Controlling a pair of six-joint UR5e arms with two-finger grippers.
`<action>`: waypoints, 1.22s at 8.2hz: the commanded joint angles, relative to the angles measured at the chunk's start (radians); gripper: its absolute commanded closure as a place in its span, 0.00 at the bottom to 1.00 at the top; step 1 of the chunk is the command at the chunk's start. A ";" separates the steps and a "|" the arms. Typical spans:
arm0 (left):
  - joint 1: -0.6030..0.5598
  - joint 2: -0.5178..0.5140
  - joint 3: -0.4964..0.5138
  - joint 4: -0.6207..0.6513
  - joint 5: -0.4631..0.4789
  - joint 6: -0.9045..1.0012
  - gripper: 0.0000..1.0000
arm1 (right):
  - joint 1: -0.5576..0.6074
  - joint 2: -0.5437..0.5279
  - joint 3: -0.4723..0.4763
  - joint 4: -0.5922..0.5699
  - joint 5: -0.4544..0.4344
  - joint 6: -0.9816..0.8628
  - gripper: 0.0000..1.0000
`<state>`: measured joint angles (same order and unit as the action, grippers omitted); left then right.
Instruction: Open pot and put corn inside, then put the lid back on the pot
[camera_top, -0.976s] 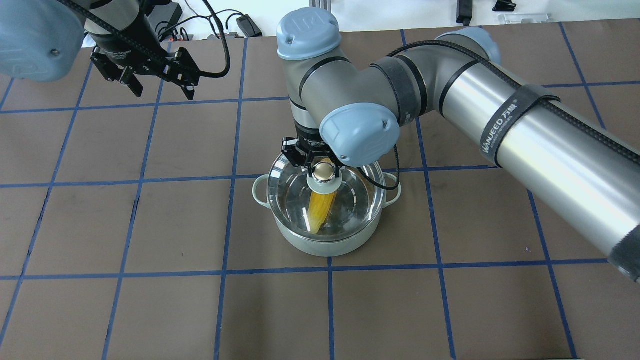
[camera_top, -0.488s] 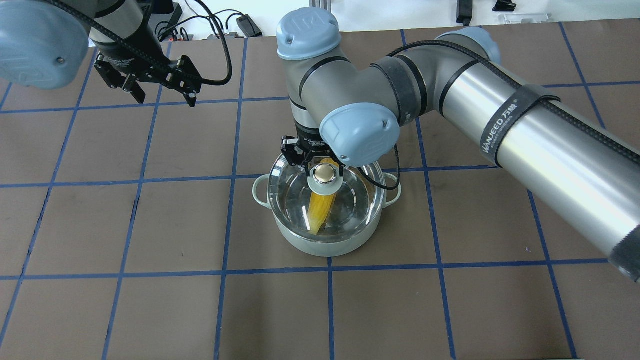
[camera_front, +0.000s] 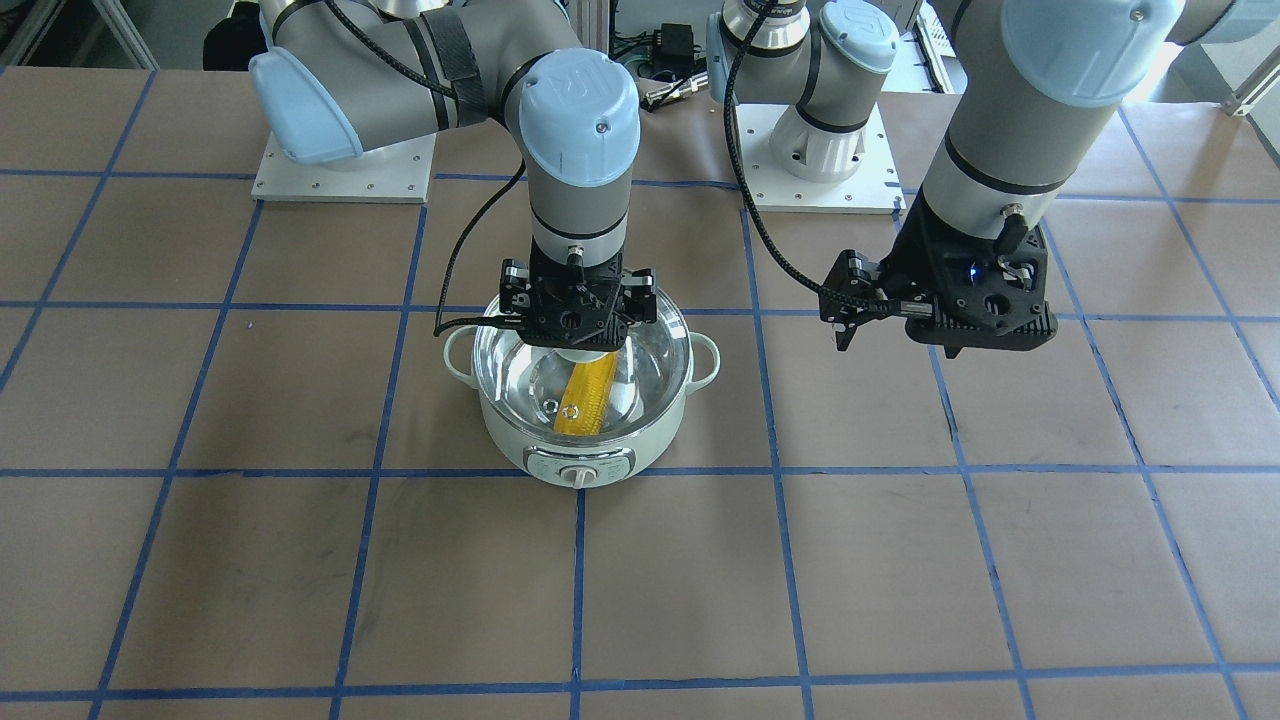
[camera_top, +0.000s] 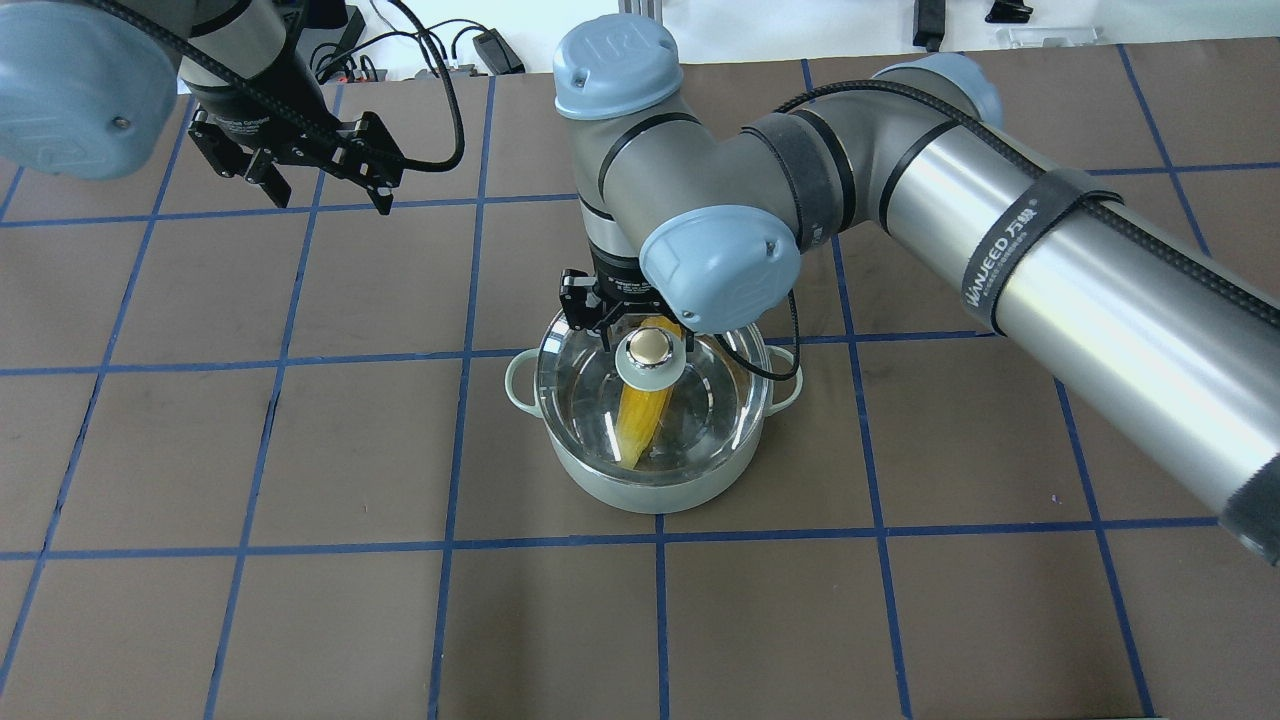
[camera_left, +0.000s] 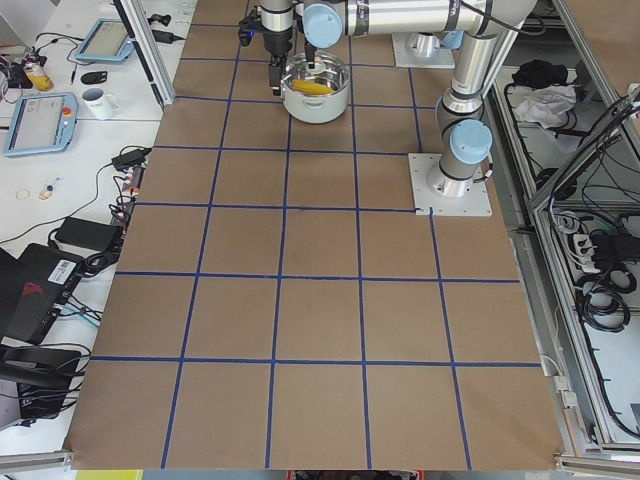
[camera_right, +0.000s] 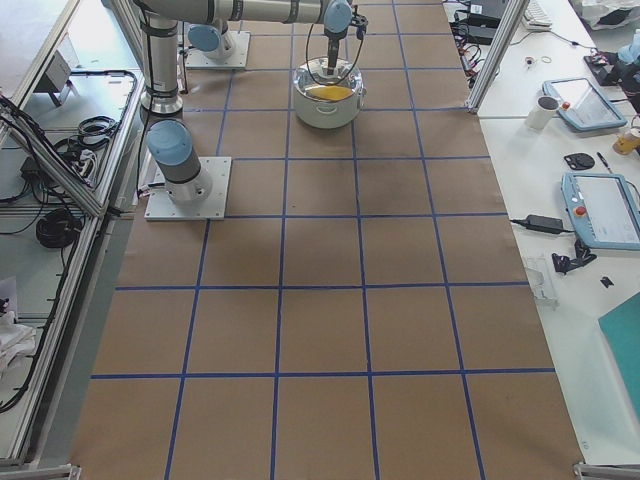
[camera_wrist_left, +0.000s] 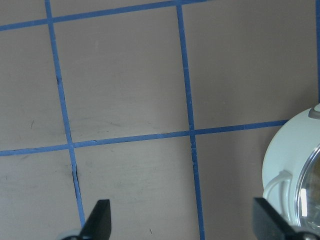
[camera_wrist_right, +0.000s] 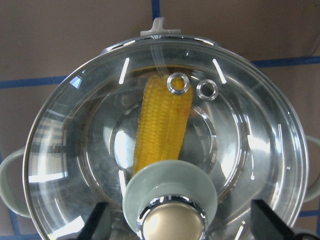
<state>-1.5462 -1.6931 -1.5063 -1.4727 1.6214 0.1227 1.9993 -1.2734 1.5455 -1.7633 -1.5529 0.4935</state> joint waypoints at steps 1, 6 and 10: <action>0.000 0.000 0.000 0.000 0.000 0.000 0.00 | -0.037 -0.114 -0.002 0.004 -0.012 -0.009 0.00; 0.000 0.003 0.011 0.000 0.003 -0.001 0.00 | -0.180 -0.246 -0.012 0.051 -0.012 -0.145 0.00; -0.002 0.078 0.008 -0.065 -0.003 -0.003 0.00 | -0.456 -0.310 -0.008 0.067 -0.056 -0.360 0.00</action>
<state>-1.5476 -1.6569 -1.4998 -1.4869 1.6222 0.1196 1.6328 -1.5641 1.5354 -1.7037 -1.6040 0.1852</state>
